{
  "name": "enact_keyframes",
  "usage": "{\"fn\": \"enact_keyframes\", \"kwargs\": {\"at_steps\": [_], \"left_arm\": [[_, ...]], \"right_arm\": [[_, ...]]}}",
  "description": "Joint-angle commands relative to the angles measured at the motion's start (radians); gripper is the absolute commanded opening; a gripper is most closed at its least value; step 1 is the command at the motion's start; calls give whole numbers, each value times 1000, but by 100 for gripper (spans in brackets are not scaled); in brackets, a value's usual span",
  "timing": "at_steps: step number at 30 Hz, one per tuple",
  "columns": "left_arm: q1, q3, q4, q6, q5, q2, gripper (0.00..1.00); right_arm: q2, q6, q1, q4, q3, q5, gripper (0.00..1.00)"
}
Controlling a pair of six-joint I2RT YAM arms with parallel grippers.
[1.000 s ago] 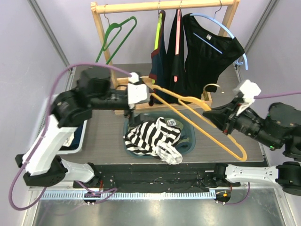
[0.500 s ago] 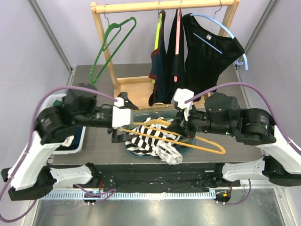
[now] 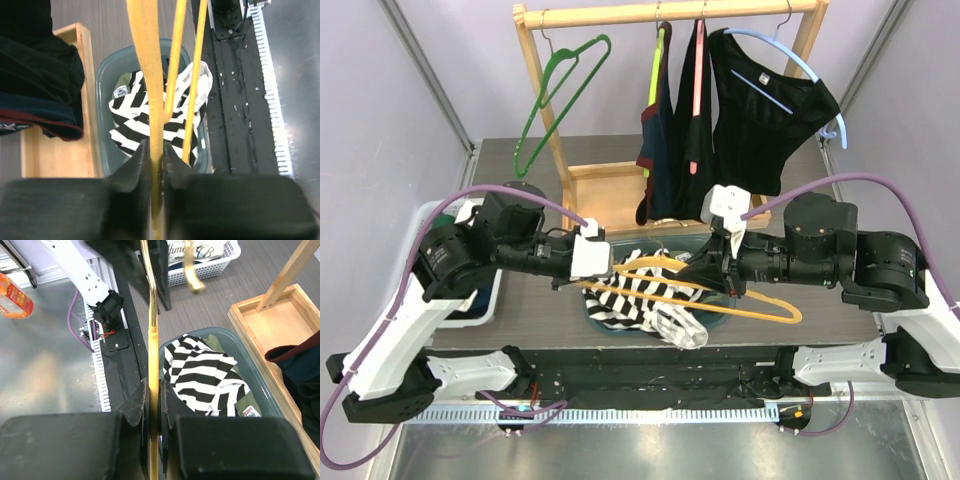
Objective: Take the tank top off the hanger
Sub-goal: Place the hanger at the clothesline.
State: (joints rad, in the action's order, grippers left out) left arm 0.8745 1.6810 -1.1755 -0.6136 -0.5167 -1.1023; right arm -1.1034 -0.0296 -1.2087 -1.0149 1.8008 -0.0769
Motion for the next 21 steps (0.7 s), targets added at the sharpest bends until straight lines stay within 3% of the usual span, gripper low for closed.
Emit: {"fn": "enact_keyframes", "kwargs": {"at_steps": [1,5,8,9,12,16,21], "left_arm": [[-12,51,-12,-3,-40,-1,0],[-22,78,-6,11,-39,-5,0],[-38,111,2,28,-17,-1,0],[-45,147,2,32,-8,2,0],[-71,212,-27,37,-3,21,0],[-123,296,-13,113,-2,77,0],[-187,293,-6,155,4,191,0]], "right_arm": [[37,-12,3,84,-15,20,1],[57,-6,1,114,-53,72,3],[73,7,1,140,-75,198,21],[79,13,3,148,-84,263,36],[106,20,1,189,-101,380,53],[152,28,1,226,-107,501,59],[263,60,1,344,-141,660,64]]}}
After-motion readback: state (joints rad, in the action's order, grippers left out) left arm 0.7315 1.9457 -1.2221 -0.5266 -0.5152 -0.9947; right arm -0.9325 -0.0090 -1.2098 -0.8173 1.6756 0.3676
